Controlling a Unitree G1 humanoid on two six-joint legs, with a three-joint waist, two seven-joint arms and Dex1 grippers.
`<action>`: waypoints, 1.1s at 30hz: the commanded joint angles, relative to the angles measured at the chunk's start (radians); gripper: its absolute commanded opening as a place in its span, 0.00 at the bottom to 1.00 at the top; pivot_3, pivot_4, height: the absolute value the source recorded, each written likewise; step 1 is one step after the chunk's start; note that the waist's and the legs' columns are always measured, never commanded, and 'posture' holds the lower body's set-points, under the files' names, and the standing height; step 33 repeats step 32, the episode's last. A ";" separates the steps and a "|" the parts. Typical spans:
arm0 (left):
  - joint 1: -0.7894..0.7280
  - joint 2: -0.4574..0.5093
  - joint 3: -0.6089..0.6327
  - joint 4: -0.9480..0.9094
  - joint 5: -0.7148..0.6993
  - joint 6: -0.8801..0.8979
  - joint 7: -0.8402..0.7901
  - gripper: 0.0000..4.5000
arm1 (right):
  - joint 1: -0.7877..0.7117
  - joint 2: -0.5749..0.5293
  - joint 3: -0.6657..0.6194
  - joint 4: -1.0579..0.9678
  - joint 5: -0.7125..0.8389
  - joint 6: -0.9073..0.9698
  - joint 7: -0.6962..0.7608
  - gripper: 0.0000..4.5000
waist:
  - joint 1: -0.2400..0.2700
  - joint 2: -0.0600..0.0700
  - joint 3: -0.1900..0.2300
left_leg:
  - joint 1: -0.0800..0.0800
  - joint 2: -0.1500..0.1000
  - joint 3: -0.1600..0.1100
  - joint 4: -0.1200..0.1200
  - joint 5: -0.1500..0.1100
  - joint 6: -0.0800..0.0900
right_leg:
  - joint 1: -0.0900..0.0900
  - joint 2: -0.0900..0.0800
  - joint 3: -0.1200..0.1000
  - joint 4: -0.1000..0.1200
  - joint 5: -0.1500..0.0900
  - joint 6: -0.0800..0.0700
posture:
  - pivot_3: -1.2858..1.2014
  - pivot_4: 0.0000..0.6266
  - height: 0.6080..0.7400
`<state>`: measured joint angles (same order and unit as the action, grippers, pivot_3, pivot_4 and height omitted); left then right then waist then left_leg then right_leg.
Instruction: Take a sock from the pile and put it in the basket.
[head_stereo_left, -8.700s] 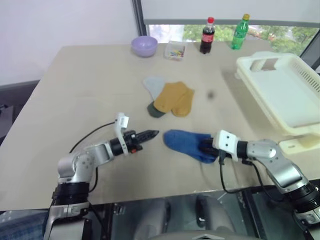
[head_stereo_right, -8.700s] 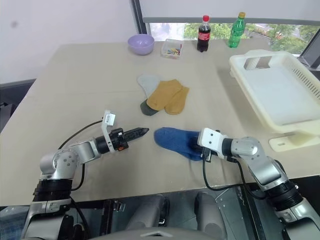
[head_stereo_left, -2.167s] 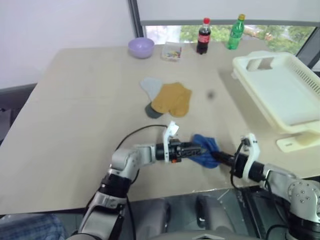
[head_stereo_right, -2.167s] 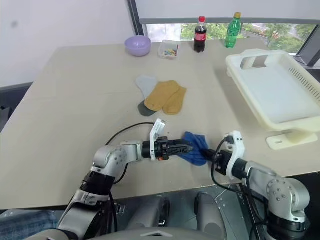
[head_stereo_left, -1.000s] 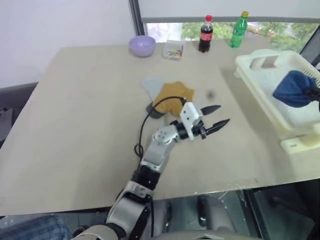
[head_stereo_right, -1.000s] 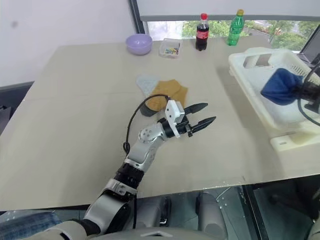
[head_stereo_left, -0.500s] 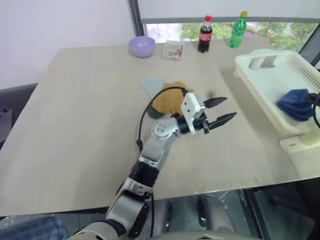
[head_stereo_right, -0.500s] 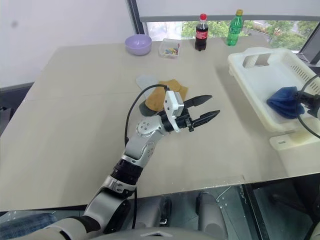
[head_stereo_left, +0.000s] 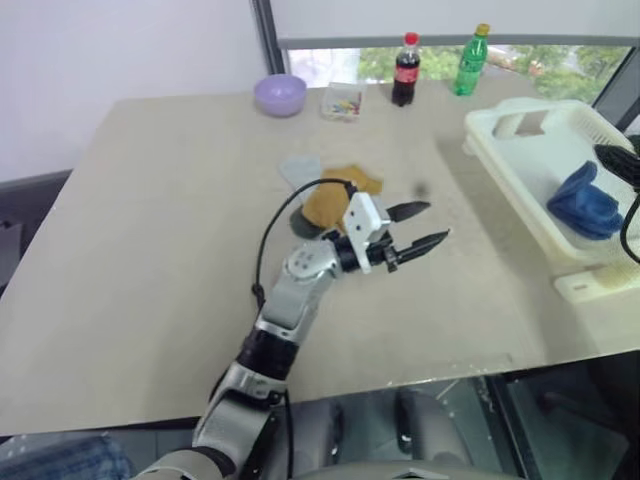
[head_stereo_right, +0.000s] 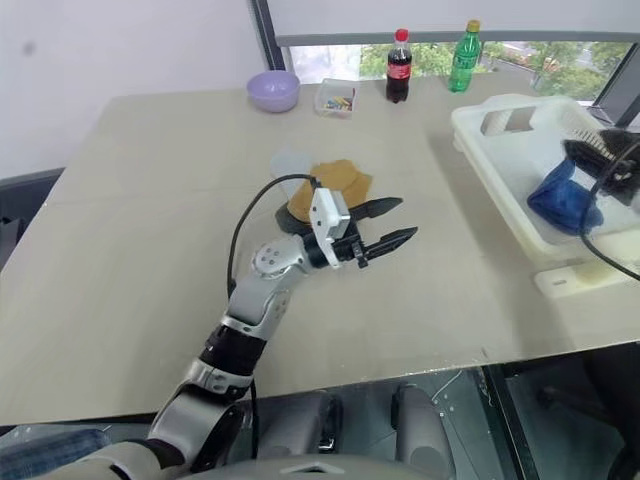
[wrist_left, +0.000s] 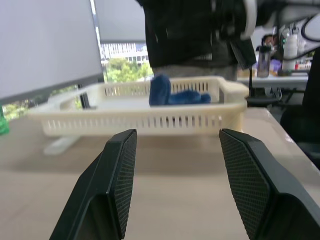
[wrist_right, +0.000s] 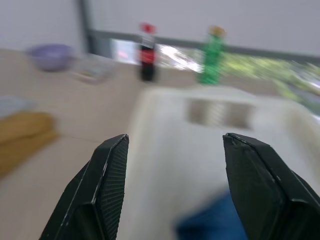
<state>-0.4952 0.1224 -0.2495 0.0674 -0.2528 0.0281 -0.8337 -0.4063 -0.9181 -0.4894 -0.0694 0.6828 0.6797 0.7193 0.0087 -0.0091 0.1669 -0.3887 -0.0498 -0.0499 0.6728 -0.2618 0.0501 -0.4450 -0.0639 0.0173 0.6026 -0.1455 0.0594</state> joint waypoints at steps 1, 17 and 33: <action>0.038 0.031 0.007 -0.100 -0.025 0.052 -0.004 0.63 | 0.044 0.060 -0.009 -0.226 0.187 0.062 0.050 0.68 | 0.001 0.000 0.000 | 0.000 0.000 0.000 0.000 0.000 0.000 | 0.000 0.000 0.000 0.000 0.000 0.000 | 0.52 0.24 0.94; 0.512 0.303 0.210 -0.461 -0.070 0.270 0.130 0.63 | 0.663 0.318 0.229 -0.351 -0.035 -0.273 0.152 0.68 | 0.005 0.000 0.000 | 0.002 0.000 0.000 -0.001 0.000 0.000 | 0.000 -0.003 -0.001 0.000 -0.003 -0.004 | 0.52 0.24 0.94; 0.724 0.386 0.357 -0.527 -0.048 0.195 0.166 0.63 | 0.640 0.171 0.195 -0.110 -0.128 -0.445 0.377 0.68 | -0.013 -0.003 0.002 | 0.008 0.003 0.001 -0.001 -0.001 -0.001 | 0.005 -0.003 -0.003 -0.001 -0.003 -0.004 | 0.52 0.24 0.94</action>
